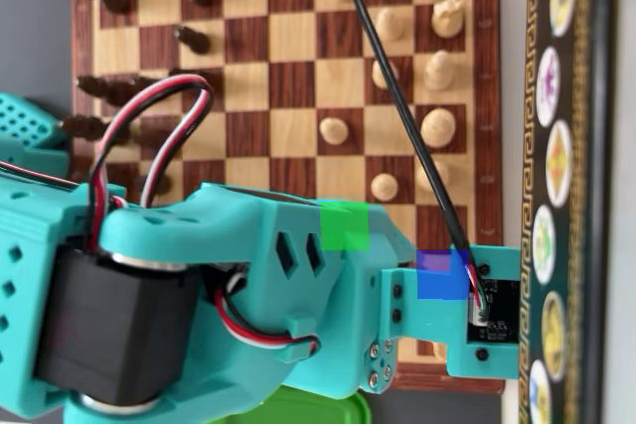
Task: Play chess
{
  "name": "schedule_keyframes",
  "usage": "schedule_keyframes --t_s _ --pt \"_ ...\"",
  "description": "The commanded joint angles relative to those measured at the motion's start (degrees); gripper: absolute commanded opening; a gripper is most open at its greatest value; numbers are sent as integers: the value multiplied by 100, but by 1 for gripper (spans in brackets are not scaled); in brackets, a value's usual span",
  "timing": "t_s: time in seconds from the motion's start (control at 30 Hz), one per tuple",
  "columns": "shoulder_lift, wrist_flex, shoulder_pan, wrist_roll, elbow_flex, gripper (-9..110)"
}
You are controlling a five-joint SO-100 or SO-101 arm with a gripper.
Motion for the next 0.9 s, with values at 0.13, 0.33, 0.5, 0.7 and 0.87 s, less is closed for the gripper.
schedule_keyframes --t_s 0.13,0.33,0.5,0.7,0.87 --pt "659 -132 -229 18 26 3" --pt "703 -193 -211 18 44 3" --pt "712 -237 -237 18 413 3" --pt "1617 -255 -237 18 1213 3" --pt "2232 -712 -378 26 2065 3"
